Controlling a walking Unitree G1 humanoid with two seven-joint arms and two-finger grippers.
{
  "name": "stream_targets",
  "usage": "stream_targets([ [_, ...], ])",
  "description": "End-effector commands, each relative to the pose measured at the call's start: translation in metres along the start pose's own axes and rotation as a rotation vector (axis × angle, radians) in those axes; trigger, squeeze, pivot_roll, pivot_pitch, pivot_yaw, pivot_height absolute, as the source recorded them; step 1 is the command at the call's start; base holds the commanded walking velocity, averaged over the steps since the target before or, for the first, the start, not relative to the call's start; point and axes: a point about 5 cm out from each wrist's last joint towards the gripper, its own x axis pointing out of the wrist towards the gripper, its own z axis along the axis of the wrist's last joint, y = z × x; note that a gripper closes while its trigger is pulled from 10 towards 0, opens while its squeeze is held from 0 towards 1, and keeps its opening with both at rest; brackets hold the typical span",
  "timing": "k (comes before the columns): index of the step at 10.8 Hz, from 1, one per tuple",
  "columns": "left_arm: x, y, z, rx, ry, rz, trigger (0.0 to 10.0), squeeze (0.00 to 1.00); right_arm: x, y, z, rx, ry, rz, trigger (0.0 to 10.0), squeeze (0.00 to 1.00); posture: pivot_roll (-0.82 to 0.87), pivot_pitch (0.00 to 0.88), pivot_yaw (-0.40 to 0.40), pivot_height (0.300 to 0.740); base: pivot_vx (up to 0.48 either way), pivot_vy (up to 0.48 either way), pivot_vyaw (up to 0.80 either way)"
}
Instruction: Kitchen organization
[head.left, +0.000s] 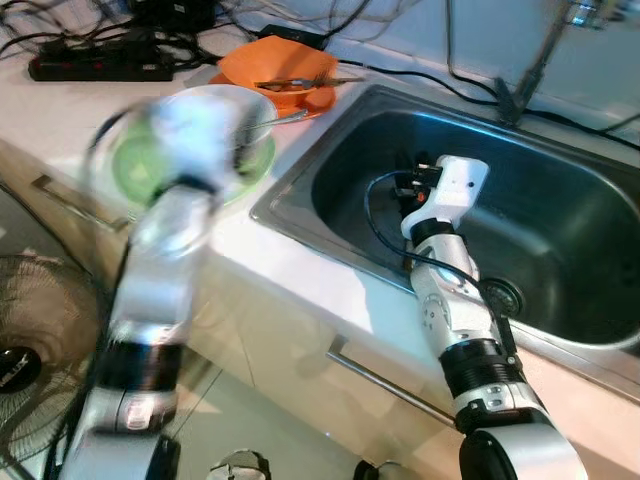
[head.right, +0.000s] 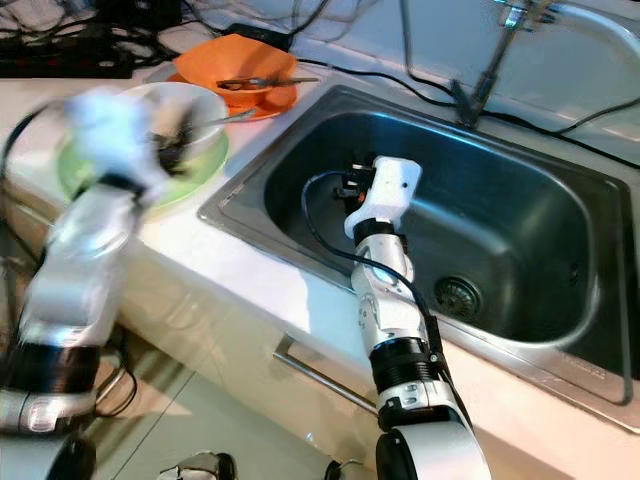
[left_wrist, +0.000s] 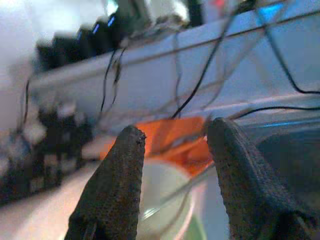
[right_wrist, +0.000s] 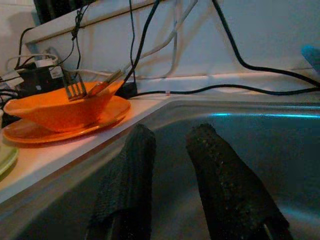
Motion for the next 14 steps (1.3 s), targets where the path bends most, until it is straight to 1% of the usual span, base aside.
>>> stream_targets([
  [1, 0.007, -0.016, -0.004, 0.146, 0.032, -0.06, 10.0, 0.0, 0.0, -0.005, 0.0, -0.011, -0.002, -0.019, 10.0, 0.0, 0.08, 0.069, -0.027, 0.74, 0.0, 0.0, 0.0],
  [2, 0.013, -0.025, -0.005, 0.26, 0.041, -0.09, 10.0, 0.0, 0.001, -0.006, 0.0, -0.012, -0.004, -0.022, 10.0, 0.0, 0.08, 0.059, -0.021, 0.74, 0.0, 0.0, 0.0],
  [3, 0.018, -0.03, -0.006, 0.33, 0.048, -0.09, 10.0, 0.0, 0.001, -0.006, 0.0, -0.012, -0.005, -0.023, 10.0, 0.0, 0.08, 0.053, -0.019, 0.74, 0.0, 0.0, 0.0],
  [4, 0.024, -0.033, -0.009, 0.366, 0.07, -0.093, 10.0, 1.0, 0.001, -0.006, 0.0, -0.012, -0.007, -0.025, 10.0, 0.0, 0.08, 0.053, -0.019, 0.74, 0.0, 0.0, 0.0],
  [5, 0.035, -0.035, -0.014, 0.464, 0.102, -0.112, 10.0, 1.0, 0.002, -0.006, 0.0, -0.013, -0.007, -0.024, 10.0, 0.0, 0.08, 0.047, -0.021, 0.74, 0.0, 0.0, 0.0],
  [6, 0.041, -0.035, -0.015, 0.53, 0.1, -0.111, 10.0, 0.0, 0.002, -0.006, 0.0, -0.012, -0.007, -0.023, 10.0, 0.0, 0.08, 0.048, -0.023, 0.74, 0.0, 0.0, 0.0],
  [7, 0.049, -0.035, -0.014, 0.546, 0.099, -0.101, 10.0, 0.0, 0.002, -0.005, 0.0, -0.01, -0.008, -0.022, 10.0, 0.0, 0.08, 0.05, -0.025, 0.74, 0.0, 0.0, 0.0],
  [9, 0.061, -0.038, -0.015, 0.542, 0.109, -0.12, 10.0, 0.0, 0.002, -0.004, 0.0, -0.009, -0.01, -0.021, 10.0, 0.0, 0.08, 0.057, -0.025, 0.74, 0.0, 0.0, 0.0],
  [12, 0.067, -0.04, -0.02, 0.514, 0.128, -0.133, 10.0, 0.0, 0.001, -0.008, 0.0, -0.012, -0.012, -0.038, 10.0, 0.0, 0.07, 0.07, -0.015, 0.74, 0.0, 0.0, 0.0],
  [14, 0.07, -0.036, -0.025, 0.541, 0.158, -0.132, 10.0, 0.0, 0.0, -0.006, -0.002, -0.006, -0.008, -0.039, 10.0, 0.0, 0.07, 0.074, -0.011, 0.74, 0.0, 0.0, 0.0],
])
